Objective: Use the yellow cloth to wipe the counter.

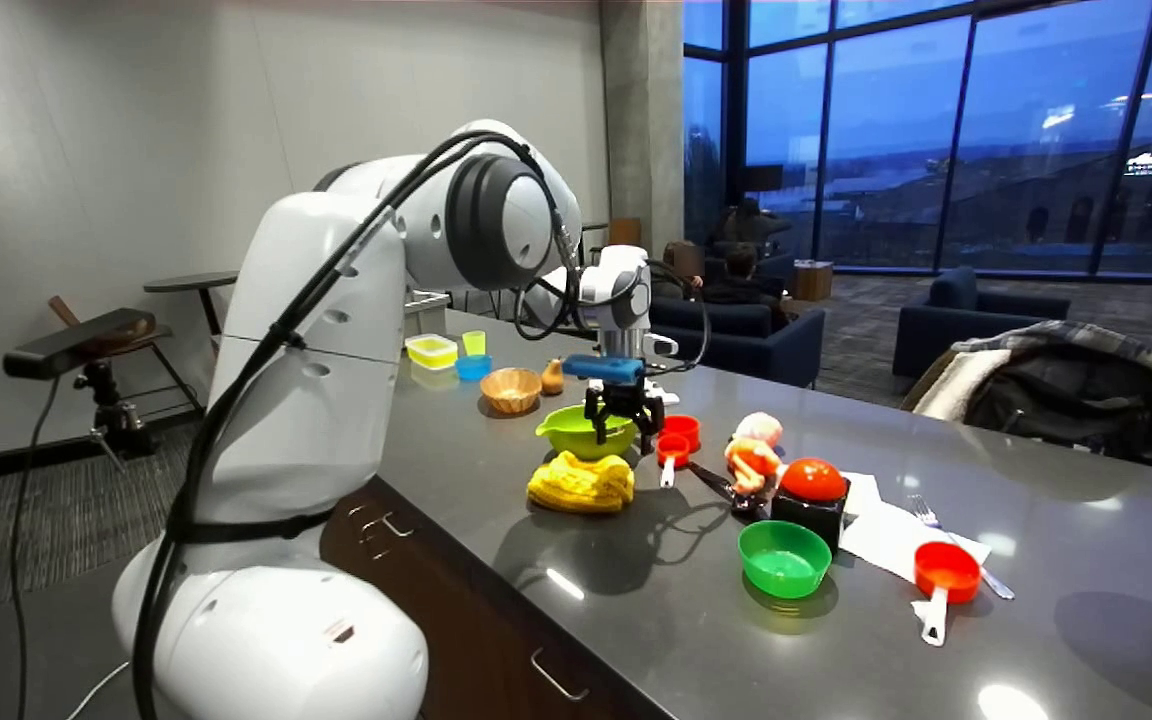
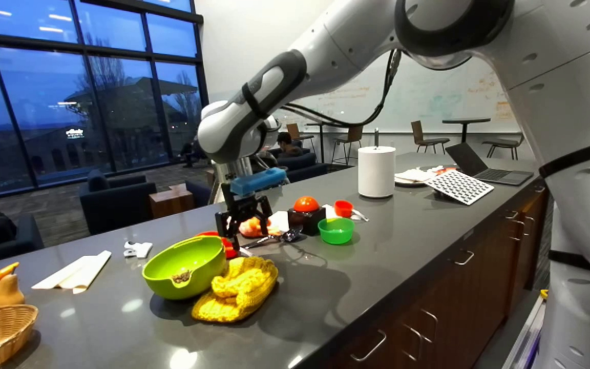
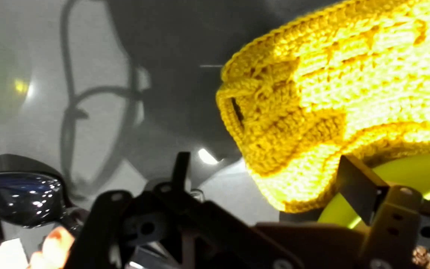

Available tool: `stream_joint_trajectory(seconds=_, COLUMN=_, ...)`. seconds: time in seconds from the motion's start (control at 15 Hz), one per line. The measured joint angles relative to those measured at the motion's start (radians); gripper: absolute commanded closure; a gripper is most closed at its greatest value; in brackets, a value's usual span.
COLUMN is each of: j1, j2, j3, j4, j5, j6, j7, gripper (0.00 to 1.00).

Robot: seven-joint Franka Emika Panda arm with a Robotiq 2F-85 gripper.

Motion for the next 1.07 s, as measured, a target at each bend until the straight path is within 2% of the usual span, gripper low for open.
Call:
stream_joint_trajectory(seconds=0.6, j1=-0.064, j2=-0.192, j3=-0.028, j4=-0.112, j5=0.0, j6=0.002, j7=0.097, gripper=0.0)
stream_joint_trajectory(seconds=1.07, j1=-0.12, j2=-0.333, j3=-0.039, j4=-0.231, j5=0.0, j6=0.007, j7=0.124, gripper=0.0)
